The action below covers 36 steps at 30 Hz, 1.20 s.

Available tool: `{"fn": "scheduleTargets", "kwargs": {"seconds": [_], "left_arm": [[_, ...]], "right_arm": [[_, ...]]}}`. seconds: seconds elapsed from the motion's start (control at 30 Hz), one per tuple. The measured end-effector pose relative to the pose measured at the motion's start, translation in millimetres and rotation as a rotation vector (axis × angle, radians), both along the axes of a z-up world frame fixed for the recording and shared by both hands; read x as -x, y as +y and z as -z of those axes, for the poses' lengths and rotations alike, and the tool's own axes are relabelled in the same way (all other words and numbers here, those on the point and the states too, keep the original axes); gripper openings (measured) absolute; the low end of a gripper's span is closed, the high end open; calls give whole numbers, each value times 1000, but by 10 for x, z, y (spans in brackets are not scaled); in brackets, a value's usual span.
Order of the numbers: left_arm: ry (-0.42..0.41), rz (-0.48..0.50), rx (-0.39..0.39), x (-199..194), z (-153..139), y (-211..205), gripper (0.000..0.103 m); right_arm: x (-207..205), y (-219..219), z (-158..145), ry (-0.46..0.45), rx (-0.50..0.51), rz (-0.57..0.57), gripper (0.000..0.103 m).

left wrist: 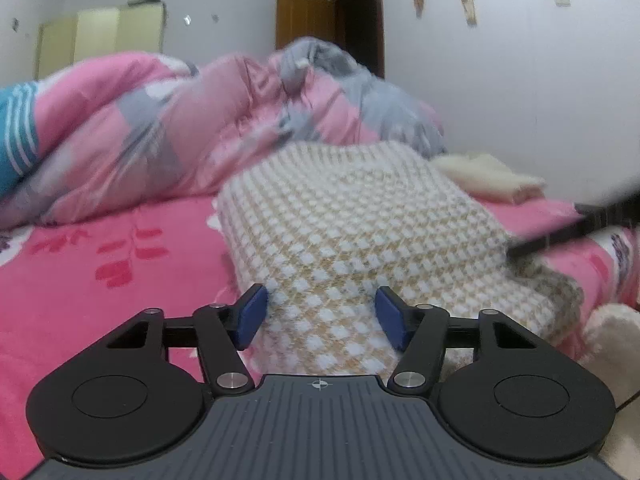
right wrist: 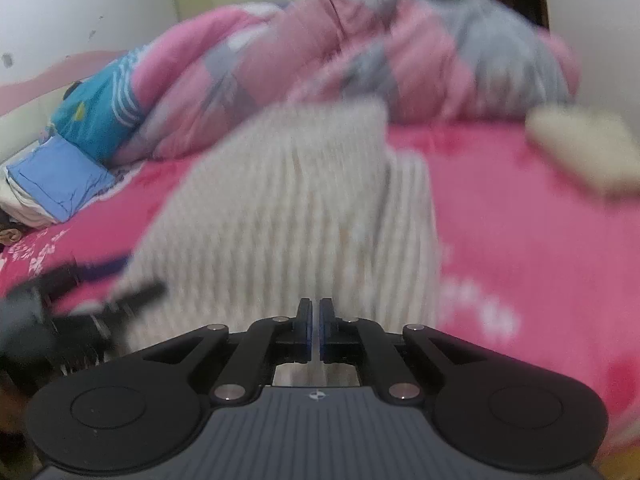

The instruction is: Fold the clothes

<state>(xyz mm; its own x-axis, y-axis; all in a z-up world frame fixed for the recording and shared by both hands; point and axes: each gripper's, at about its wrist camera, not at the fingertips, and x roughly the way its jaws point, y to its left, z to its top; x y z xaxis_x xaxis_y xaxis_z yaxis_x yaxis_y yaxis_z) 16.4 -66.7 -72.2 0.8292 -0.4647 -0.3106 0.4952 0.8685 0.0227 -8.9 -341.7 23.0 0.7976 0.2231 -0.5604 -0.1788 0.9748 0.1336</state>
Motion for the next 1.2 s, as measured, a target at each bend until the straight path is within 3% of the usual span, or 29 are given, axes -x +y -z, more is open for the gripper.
{"fn": "scheduleTargets", "kwargs": {"seconds": [0.13,0.2,0.3,0.4,0.47,0.53,0.63,0.67,0.77,0.9,1.0,1.13,1.2], "left_arm": [[-6,11,15,23,40,42,62],[-18,22,15,30,67,61,62],[-26,44,28,18,113,83,63],[-27,65,50,8,141,96,64],[-25,68,65,0,155,126,64],[-18,77,91,-13,169,171,65],[-21,89,102,-16,181,193,65],[-23,93,104,-17,184,197,65],[-26,108,115,-21,182,205,65],[-19,110,133,-28,193,221,66],[-9,110,148,-33,202,243,66],[-9,111,151,-24,203,243,66],[-10,111,149,-18,205,241,66]], "right_arm": [[-250,270,-477,-150,77,-59,2],[-486,421,-524,-178,111,-51,2],[-1011,401,-143,-68,229,7,2],[-1230,253,295,-7,243,28,0],[-1283,262,78,58,248,47,0],[-1304,315,-166,59,241,54,0],[-1389,464,-409,-43,263,50,1],[-1463,454,-408,-59,270,62,1],[-1869,288,71,84,315,118,0],[-1954,185,139,140,301,145,0],[-1789,448,-331,0,374,144,1],[-1549,932,-698,-166,205,-140,1],[-1668,1209,-463,-116,267,-194,1]]}}
